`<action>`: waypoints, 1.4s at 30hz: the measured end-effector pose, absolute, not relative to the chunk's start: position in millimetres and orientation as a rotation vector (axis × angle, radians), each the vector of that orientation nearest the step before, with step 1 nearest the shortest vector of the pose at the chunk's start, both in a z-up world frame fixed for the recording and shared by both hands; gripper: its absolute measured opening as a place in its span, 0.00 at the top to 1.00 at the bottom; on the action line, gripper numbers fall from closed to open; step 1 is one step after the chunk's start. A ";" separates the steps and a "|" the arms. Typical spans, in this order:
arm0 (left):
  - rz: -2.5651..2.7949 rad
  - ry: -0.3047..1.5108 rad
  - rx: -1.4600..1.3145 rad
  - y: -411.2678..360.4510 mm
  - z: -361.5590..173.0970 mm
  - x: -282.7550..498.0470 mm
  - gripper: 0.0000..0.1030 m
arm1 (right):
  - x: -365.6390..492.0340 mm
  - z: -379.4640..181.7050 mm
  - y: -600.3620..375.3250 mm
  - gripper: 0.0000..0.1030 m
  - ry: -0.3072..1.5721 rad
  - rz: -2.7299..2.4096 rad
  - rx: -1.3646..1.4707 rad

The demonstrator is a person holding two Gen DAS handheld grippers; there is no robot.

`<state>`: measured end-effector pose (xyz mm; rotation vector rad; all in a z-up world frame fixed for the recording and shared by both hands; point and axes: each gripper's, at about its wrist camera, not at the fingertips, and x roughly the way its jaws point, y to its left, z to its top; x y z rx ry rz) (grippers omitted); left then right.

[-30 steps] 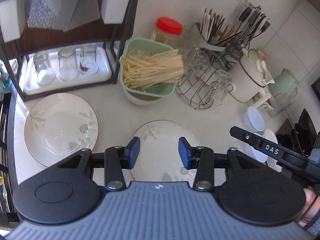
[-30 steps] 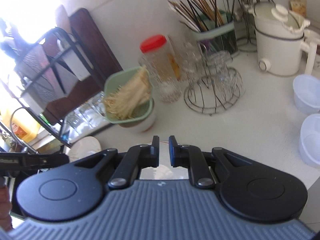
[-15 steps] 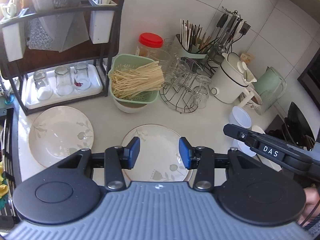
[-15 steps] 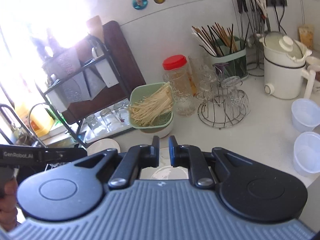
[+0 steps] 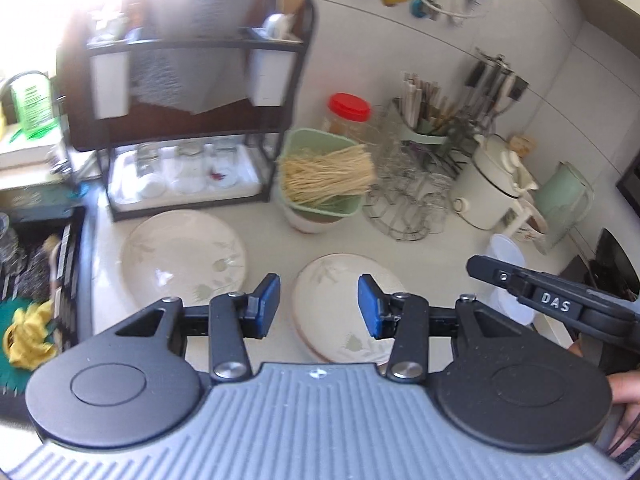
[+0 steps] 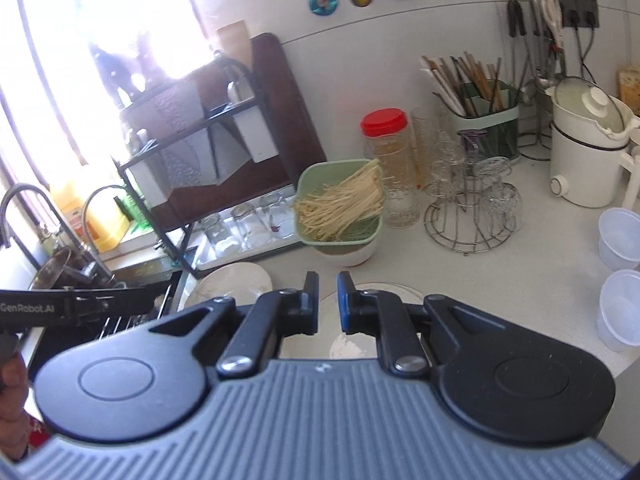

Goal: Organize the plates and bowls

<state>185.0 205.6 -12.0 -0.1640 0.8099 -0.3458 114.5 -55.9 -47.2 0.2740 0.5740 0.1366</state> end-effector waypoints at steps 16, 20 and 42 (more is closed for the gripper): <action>-0.210 0.803 -0.299 285.1 -24.7 156.8 0.53 | 115.6 -45.3 17.4 0.87 0.614 0.298 0.214; -0.190 0.805 -0.322 298.2 -34.1 145.4 0.53 | 111.8 -49.1 35.0 0.87 0.631 0.330 0.179; -0.044 0.866 -0.343 316.7 -68.1 183.2 0.53 | 162.1 -86.0 43.6 0.87 0.792 0.392 0.159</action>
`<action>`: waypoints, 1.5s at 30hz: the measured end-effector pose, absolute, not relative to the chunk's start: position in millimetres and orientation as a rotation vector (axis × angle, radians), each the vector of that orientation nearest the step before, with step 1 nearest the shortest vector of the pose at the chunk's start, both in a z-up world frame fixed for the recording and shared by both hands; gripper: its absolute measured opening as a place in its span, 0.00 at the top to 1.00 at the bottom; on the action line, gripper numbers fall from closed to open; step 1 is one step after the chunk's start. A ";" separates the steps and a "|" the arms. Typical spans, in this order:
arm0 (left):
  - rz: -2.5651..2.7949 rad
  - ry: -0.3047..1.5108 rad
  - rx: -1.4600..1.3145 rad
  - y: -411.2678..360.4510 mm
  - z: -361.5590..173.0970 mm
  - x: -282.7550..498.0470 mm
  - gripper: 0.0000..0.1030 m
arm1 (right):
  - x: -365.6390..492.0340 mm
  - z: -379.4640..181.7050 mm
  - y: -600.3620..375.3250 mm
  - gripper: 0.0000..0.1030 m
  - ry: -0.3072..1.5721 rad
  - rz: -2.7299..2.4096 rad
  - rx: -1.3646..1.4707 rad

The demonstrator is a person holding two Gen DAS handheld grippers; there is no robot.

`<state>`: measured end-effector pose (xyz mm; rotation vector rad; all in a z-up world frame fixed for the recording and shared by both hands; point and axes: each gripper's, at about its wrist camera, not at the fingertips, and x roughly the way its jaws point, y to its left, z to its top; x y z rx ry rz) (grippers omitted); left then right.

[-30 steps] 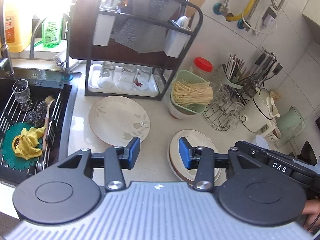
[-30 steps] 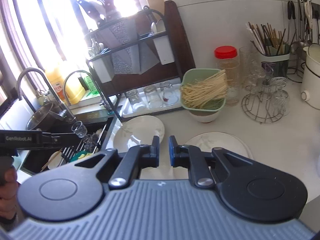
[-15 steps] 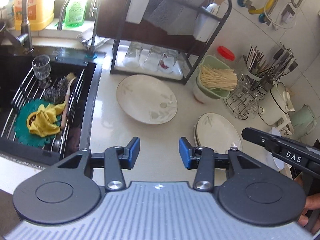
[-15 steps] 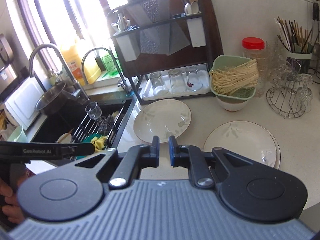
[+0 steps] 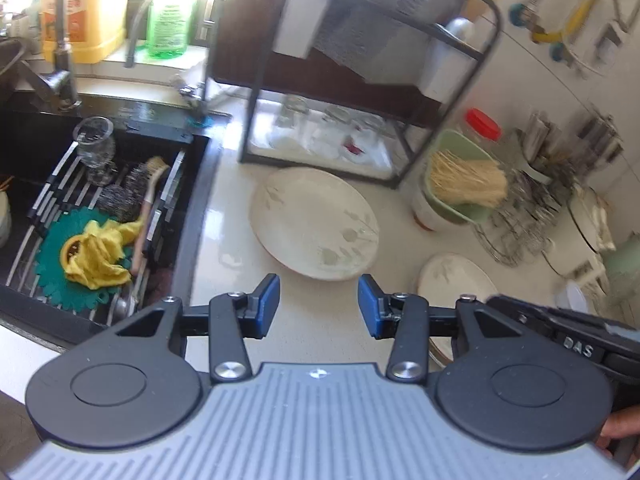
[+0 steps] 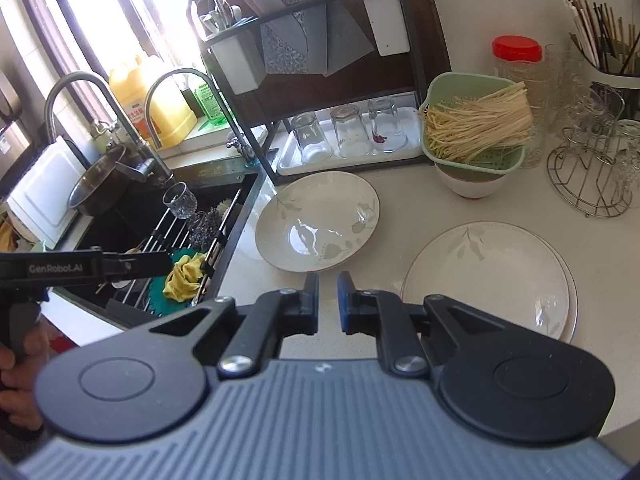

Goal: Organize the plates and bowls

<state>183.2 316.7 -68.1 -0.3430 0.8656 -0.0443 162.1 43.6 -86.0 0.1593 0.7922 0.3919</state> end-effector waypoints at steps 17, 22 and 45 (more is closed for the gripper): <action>0.084 0.973 -0.441 339.7 -134.3 254.2 0.43 | 260.1 -127.5 45.4 0.67 0.903 0.424 0.138; 0.070 0.993 -0.450 341.4 -149.3 274.8 0.43 | 286.9 -139.8 45.5 0.58 0.910 0.426 0.145; 0.104 1.072 -0.577 363.8 -203.0 356.4 0.80 | 383.6 -197.6 69.4 0.70 1.072 0.492 0.153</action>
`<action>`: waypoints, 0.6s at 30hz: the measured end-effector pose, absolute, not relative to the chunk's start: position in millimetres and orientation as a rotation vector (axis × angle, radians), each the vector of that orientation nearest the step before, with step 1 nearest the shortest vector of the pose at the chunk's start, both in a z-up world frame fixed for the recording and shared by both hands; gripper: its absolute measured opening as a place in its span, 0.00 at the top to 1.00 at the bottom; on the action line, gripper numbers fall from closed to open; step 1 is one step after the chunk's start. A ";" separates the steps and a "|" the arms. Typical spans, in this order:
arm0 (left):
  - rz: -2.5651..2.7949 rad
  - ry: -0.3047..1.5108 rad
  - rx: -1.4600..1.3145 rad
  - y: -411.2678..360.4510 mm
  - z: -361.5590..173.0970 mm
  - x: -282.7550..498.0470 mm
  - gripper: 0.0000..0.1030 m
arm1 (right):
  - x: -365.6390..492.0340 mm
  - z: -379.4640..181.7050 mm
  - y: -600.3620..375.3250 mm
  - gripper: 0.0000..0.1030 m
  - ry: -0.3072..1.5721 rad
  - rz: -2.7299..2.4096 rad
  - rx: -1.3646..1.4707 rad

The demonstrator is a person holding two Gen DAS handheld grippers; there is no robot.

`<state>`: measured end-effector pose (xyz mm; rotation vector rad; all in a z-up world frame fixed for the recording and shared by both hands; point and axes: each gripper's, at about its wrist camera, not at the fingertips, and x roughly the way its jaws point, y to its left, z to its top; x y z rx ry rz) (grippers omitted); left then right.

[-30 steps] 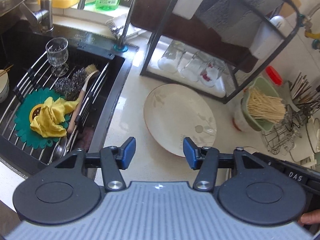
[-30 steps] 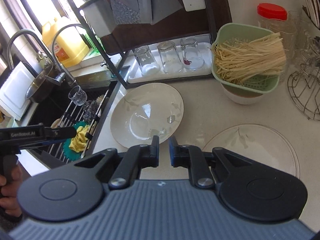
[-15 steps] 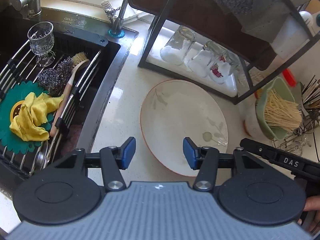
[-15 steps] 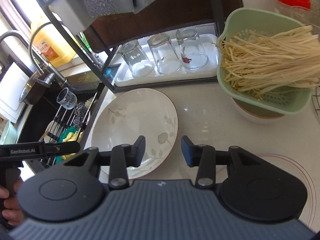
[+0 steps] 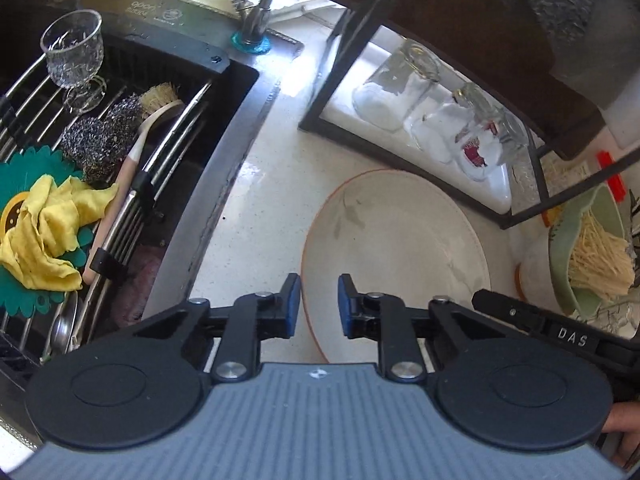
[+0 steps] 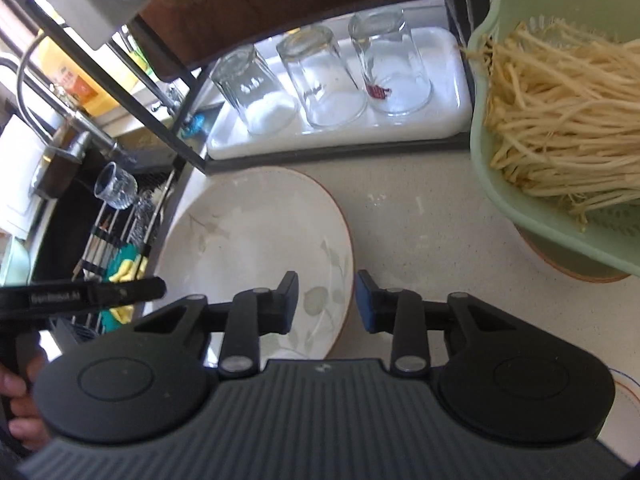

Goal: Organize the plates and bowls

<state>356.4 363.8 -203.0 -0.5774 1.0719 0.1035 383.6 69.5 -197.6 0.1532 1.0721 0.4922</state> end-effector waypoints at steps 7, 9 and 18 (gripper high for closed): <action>0.103 1.075 -0.616 374.2 -212.8 366.3 0.84 | 396.3 -205.5 68.5 0.79 1.092 0.494 0.171; 0.095 1.077 -0.611 374.1 -213.5 369.3 0.84 | 396.9 -205.6 68.0 0.83 1.086 0.497 0.152; 0.081 1.076 -0.628 374.6 -222.3 378.9 0.85 | 405.1 -210.5 66.6 0.85 1.068 0.529 0.163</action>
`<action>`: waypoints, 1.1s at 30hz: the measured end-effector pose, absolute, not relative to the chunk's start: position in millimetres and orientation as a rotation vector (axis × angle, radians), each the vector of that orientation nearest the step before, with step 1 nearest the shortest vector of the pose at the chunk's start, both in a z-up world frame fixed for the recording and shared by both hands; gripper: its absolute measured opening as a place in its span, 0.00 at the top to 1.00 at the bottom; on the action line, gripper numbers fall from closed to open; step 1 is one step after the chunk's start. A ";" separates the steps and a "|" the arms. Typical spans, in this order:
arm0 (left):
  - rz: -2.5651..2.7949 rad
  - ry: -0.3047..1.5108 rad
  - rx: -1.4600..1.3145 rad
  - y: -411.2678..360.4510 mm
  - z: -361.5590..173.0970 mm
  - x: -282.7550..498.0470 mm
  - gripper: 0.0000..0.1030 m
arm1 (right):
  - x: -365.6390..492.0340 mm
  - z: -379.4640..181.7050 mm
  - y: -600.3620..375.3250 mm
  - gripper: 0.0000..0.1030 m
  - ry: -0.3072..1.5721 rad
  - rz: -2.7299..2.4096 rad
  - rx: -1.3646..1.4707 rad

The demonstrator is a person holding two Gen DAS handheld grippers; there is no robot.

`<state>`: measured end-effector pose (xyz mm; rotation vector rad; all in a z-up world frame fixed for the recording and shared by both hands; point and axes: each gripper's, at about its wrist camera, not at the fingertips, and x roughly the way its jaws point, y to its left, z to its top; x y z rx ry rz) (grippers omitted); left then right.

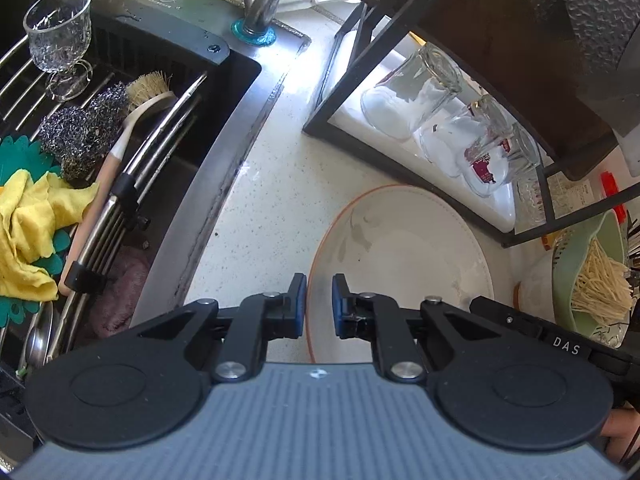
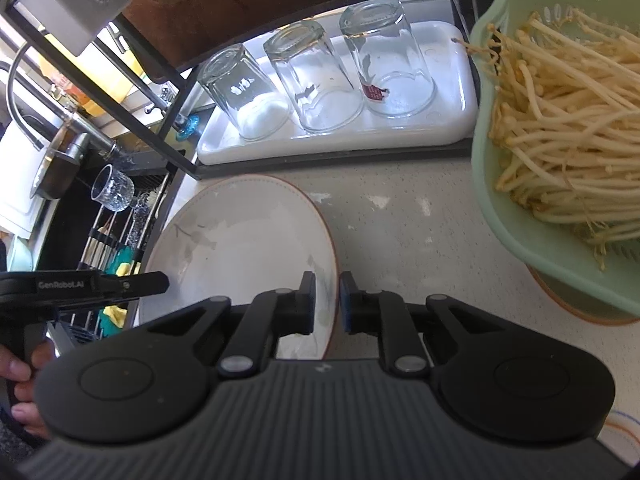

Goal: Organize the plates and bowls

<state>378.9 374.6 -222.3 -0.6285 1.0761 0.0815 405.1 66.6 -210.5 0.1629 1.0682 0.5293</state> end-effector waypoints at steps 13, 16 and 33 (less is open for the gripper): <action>0.093 1.097 -0.630 371.7 -217.0 377.3 0.86 | 411.6 -215.2 64.2 0.85 1.095 0.567 0.191; 0.090 1.100 -0.633 369.5 -211.6 371.9 0.86 | 405.1 -215.5 59.5 0.84 1.105 0.564 0.219; 0.010 1.074 -0.549 342.0 -169.3 338.6 0.86 | 359.9 -179.2 29.8 0.84 1.047 0.527 0.274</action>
